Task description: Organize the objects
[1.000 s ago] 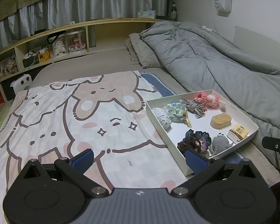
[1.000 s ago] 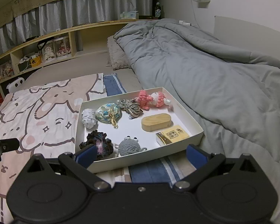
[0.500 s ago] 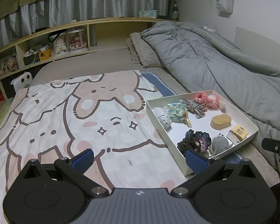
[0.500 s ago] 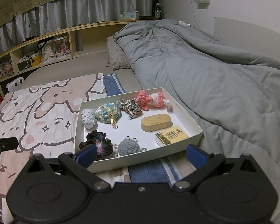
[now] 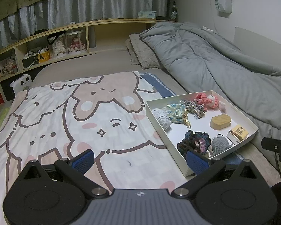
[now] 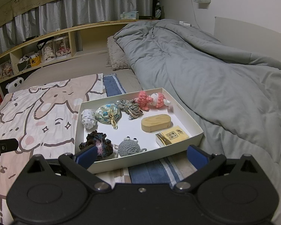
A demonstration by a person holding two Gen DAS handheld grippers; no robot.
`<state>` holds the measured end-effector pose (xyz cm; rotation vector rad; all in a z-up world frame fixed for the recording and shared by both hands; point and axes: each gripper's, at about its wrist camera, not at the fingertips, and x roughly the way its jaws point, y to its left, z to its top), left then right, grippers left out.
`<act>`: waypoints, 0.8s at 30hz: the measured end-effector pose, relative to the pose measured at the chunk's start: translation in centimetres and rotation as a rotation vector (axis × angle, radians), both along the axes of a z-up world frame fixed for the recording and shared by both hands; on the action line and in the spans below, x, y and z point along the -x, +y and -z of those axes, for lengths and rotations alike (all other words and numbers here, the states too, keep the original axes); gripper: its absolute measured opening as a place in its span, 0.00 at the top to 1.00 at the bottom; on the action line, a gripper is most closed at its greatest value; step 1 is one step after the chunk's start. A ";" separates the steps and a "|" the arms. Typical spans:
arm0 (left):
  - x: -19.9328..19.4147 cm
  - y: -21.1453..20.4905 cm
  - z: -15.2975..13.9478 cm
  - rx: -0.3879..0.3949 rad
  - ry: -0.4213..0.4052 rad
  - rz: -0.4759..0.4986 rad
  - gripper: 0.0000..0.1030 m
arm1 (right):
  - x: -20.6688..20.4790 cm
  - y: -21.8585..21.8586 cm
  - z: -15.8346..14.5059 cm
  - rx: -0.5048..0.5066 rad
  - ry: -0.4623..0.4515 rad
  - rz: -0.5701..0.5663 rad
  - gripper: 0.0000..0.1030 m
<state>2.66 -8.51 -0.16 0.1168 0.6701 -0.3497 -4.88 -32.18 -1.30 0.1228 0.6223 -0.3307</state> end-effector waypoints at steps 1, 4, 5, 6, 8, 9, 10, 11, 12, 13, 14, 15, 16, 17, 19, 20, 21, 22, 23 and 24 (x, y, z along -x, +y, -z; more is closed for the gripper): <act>0.0 0.0 0.0 0.000 0.000 -0.001 0.00 | 0.0 0.0 0.0 -0.001 0.000 0.000 0.00; 0.0 0.0 0.0 0.000 0.000 -0.001 0.00 | 0.0 0.0 0.0 -0.001 0.000 0.000 0.00; 0.0 0.0 0.0 0.001 0.001 0.001 0.00 | 0.0 0.0 0.0 -0.001 0.000 0.000 0.00; 0.1 0.0 0.0 0.001 0.002 0.001 0.00 | 0.0 0.0 0.0 -0.001 0.000 0.001 0.00; 0.1 -0.1 0.1 0.000 0.003 0.002 0.00 | 0.0 0.0 0.0 0.000 0.000 0.002 0.00; 0.1 -0.1 0.1 0.000 0.004 0.002 0.00 | 0.0 0.0 0.0 0.001 0.000 0.002 0.00; 0.1 -0.1 0.1 0.000 0.004 0.003 0.00 | 0.0 0.0 0.0 0.000 0.000 0.001 0.00; 0.1 -0.1 0.1 0.000 0.004 0.003 0.00 | 0.0 0.0 0.0 0.000 0.000 0.001 0.00; 0.1 -0.1 0.1 0.000 0.004 0.004 0.00 | 0.0 0.0 0.0 0.001 0.000 0.002 0.00; 0.1 -0.1 0.1 0.001 0.004 0.003 0.00 | 0.0 0.0 0.0 0.001 0.000 0.001 0.00; 0.1 -0.1 0.1 0.001 0.004 0.004 0.00 | 0.0 0.0 0.0 0.001 0.000 0.002 0.00; 0.1 -0.1 0.2 0.001 0.004 0.004 0.00 | 0.0 0.0 0.0 0.001 0.000 0.002 0.00; 0.1 -0.1 0.2 0.001 0.004 0.004 0.00 | 0.0 0.0 0.0 0.000 0.000 0.002 0.00; 0.1 -0.1 0.2 0.002 0.005 0.004 0.00 | 0.0 0.0 0.0 0.000 0.000 0.002 0.00; 0.1 -0.1 0.2 0.002 0.005 0.004 0.00 | 0.0 0.0 0.0 0.000 0.000 0.002 0.00; 0.1 -0.1 0.2 0.002 0.005 0.004 0.00 | 0.0 0.0 0.0 0.000 0.000 0.001 0.00; 0.1 -0.1 0.3 0.002 0.005 0.003 0.00 | 0.0 0.0 0.0 0.000 0.000 0.002 0.00; 0.1 -0.1 0.2 0.002 0.006 0.005 0.00 | 0.0 0.0 0.0 0.000 0.001 0.001 0.00; 0.1 -0.1 0.2 0.002 0.005 0.004 0.00 | 0.0 0.0 0.0 0.001 0.000 0.001 0.00; 0.1 -0.1 0.2 0.002 0.006 0.004 0.00 | 0.0 0.0 0.0 0.001 0.000 0.001 0.00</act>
